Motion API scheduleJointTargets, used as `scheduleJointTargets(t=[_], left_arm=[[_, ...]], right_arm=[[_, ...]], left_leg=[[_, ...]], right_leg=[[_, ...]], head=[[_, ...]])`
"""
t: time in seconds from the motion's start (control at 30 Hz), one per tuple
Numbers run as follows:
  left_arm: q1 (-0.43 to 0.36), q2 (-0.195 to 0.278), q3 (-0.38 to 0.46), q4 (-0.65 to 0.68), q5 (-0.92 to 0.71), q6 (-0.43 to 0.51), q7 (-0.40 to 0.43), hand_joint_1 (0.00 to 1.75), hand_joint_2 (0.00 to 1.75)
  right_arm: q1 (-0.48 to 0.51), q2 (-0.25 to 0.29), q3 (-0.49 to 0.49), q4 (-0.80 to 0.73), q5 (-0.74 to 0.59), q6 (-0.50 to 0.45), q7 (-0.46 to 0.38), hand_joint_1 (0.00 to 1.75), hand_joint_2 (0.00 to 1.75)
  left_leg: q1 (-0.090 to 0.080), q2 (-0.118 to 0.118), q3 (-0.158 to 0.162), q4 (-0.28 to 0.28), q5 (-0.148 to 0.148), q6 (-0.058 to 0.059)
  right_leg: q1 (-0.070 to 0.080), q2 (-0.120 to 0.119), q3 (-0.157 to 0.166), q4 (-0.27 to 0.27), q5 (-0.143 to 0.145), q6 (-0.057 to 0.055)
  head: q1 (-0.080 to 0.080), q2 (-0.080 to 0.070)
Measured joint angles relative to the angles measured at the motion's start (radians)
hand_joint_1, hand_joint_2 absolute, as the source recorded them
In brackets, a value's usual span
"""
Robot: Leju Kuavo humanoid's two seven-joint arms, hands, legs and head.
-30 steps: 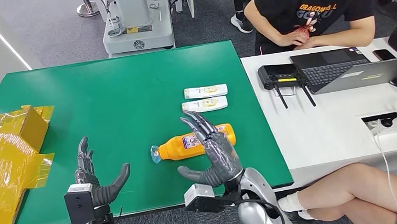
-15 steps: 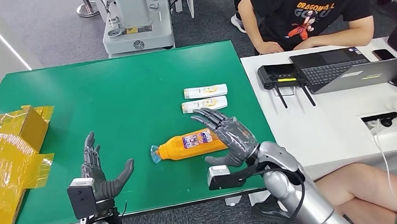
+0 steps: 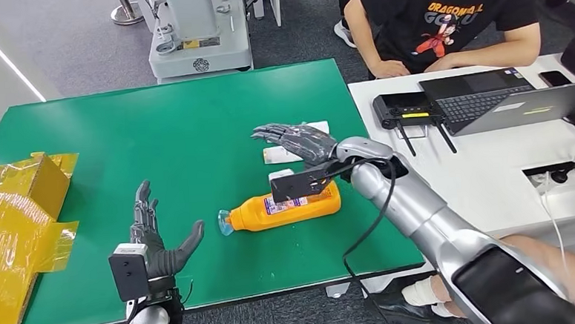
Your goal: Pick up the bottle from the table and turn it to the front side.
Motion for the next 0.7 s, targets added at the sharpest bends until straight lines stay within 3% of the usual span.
scheduleJointTargets(t=[0.27,0.7], left_arm=[[-0.008,0.000,-0.008,0.007,-0.007,0.006,0.018,0.00,1.75],[-0.022,0.000,-0.011,0.030,0.031,0.049,0.000,0.00,1.75]], right_arm=[[-0.134,0.102,0.083,0.251,0.002,0.076,0.125,0.00,1.75],[-0.222,0.154,0.220,0.397,0.048,0.178,0.148,0.00,1.75]], left_leg=[[0.000,0.000,-0.001,0.000,0.000,0.000],[0.000,0.000,-0.002,0.001,0.000,0.000]], right_leg=[[0.000,0.000,-0.001,0.000,0.000,0.000],[0.000,-0.001,-0.001,0.000,0.000,0.000]], head=[[0.000,0.000],[0.000,0.000]])
